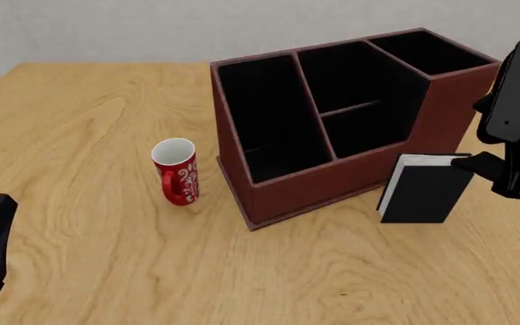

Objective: Pick up the book and place it in the left compartment of the caddy.

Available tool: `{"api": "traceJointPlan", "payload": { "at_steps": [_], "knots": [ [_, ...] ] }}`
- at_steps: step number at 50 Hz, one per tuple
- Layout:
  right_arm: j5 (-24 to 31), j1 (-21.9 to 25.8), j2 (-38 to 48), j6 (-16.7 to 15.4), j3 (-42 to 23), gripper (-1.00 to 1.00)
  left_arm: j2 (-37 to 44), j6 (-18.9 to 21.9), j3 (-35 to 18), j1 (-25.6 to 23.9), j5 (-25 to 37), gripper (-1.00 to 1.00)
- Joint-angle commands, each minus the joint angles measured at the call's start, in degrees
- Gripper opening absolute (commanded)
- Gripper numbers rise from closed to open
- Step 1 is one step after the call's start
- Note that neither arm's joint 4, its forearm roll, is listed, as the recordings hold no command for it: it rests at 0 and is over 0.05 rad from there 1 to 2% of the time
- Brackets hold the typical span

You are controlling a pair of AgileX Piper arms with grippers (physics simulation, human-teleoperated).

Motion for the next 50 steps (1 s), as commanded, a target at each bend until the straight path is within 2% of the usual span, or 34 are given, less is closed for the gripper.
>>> {"api": "traceJointPlan", "payload": {
  "at_steps": [1,28,41,50],
  "knots": [
    [-1.8,-0.7,4.7,-1.7,0.1,1.0,0.0,0.0,0.5,0.3,-0.1,1.0],
    [-6.7,-1.6,12.7,-4.4,1.1,1.0,0.0,-0.4,2.7,2.3,-1.6,1.0],
    [-9.8,0.9,17.0,-3.5,2.3,1.0,0.0,-0.7,2.9,3.6,-1.3,1.0],
    [-10.4,0.9,17.5,-3.5,3.2,1.0,0.0,-0.7,2.7,3.8,-1.2,1.0]
  ]
}}
